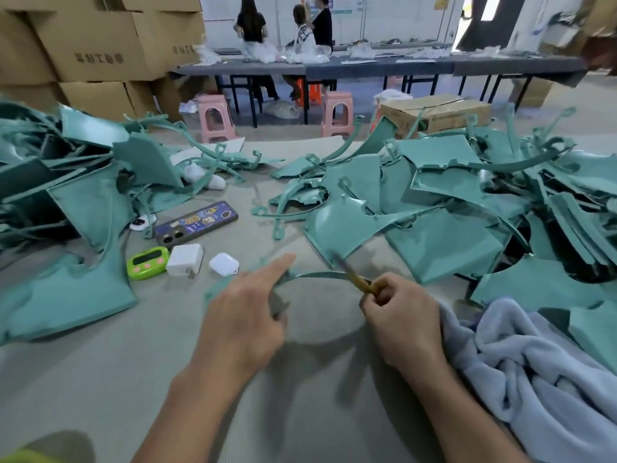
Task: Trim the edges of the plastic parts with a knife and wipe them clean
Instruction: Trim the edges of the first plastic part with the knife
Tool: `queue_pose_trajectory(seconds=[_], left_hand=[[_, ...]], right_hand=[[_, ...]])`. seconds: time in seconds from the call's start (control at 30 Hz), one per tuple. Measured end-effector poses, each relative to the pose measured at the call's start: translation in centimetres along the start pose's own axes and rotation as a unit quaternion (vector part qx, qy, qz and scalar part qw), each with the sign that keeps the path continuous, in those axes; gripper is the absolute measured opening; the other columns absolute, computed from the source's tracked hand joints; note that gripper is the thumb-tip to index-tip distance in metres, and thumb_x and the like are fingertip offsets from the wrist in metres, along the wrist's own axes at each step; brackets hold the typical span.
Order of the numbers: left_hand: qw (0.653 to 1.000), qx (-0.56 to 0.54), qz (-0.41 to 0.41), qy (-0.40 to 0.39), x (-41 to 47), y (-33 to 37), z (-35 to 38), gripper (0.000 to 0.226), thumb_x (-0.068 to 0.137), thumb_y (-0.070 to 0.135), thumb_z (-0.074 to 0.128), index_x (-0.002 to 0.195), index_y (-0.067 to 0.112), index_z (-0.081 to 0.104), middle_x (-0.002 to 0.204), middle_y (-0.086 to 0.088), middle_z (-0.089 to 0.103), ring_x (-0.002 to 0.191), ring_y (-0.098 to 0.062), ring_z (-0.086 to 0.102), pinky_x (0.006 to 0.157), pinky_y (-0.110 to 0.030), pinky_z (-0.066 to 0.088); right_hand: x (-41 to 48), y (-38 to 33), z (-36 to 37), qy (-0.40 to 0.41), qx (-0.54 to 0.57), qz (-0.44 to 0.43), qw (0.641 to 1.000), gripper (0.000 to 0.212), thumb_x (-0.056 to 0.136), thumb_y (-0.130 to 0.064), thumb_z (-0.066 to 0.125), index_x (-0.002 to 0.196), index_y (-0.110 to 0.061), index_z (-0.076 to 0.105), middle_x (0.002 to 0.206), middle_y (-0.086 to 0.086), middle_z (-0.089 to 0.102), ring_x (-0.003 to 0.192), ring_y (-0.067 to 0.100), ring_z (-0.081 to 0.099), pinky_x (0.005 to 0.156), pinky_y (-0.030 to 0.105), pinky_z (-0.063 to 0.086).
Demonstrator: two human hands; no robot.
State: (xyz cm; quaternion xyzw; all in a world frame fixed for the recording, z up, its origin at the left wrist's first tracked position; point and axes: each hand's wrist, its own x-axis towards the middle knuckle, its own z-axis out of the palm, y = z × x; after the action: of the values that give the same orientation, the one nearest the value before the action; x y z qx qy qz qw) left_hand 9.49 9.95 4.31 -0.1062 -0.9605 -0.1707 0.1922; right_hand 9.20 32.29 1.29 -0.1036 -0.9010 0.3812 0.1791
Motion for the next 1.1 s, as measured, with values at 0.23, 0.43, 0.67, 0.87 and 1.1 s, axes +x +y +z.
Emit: queue_pose_trajectory(seconds=[0.23, 0.43, 0.67, 0.87, 1.1], left_hand=[[0.968, -0.202, -0.104, -0.109, -0.3, -4.7, -0.9, 0.087, 0.062, -0.004, 0.069, 0.129, 0.050, 0.060, 0.148, 0.034, 0.039, 0.143, 0.011, 0.028, 0.119, -0.014, 0.022], [0.986, -0.113, -0.121, 0.030, -1.0, -2.9, 1.1, 0.087, 0.082, 0.014, 0.067, 0.139, 0.070, 0.033, 0.134, 0.020, 0.063, 0.115, -0.017, 0.063, 0.096, -0.026, 0.049], [0.964, -0.191, -0.044, 0.182, -1.4, -1.9, 1.3, 0.046, 0.079, 0.020, 0.079, 0.121, 0.037, 0.070, 0.122, 0.045, 0.055, 0.104, 0.032, 0.049, 0.092, 0.007, 0.031], [0.959, -0.259, -0.096, 0.066, -0.1, -2.7, 1.9, 0.043, 0.076, 0.020, 0.084, 0.101, 0.054, 0.074, 0.094, 0.036, 0.070, 0.087, 0.018, 0.063, 0.079, -0.008, 0.048], [0.941, -0.232, -0.154, 0.189, -0.7, -2.6, 2.2, 0.039, 0.086, 0.029, 0.071, 0.120, 0.042, 0.057, 0.074, 0.032, 0.061, 0.056, 0.010, 0.052, 0.055, -0.001, 0.036]], right_hand=[[0.1, 0.0, -0.1, -0.077, 0.019, 0.003, 0.997, 0.007, 0.077, -0.021, 0.069, 0.071, -0.022, 0.065, 0.058, -0.007, 0.061, 0.052, 0.008, 0.054, 0.047, 0.024, 0.043], [1.4, -2.3, 0.5, -0.059, 0.136, -0.109, 0.983, 0.015, 0.081, -0.007, 0.076, 0.075, -0.017, 0.067, 0.093, -0.010, 0.065, 0.093, 0.015, 0.058, 0.082, 0.031, 0.046], [3.0, -2.2, 1.3, 0.067, 0.091, -0.113, 0.987, 0.017, 0.095, -0.028, 0.054, 0.082, -0.021, 0.045, 0.068, -0.005, 0.054, 0.064, 0.009, 0.049, 0.056, 0.039, 0.039], [6.8, -0.2, -0.5, -0.084, 0.297, 0.034, 0.951, 0.016, 0.091, 0.003, 0.059, 0.078, -0.006, 0.063, 0.067, 0.003, 0.058, 0.059, 0.015, 0.052, 0.063, 0.036, 0.043], [3.7, -1.0, -2.4, 0.089, 0.177, -0.093, 0.976, 0.007, 0.083, -0.025, 0.058, 0.078, -0.022, 0.061, 0.068, -0.004, 0.060, 0.060, 0.010, 0.050, 0.056, 0.027, 0.038]])
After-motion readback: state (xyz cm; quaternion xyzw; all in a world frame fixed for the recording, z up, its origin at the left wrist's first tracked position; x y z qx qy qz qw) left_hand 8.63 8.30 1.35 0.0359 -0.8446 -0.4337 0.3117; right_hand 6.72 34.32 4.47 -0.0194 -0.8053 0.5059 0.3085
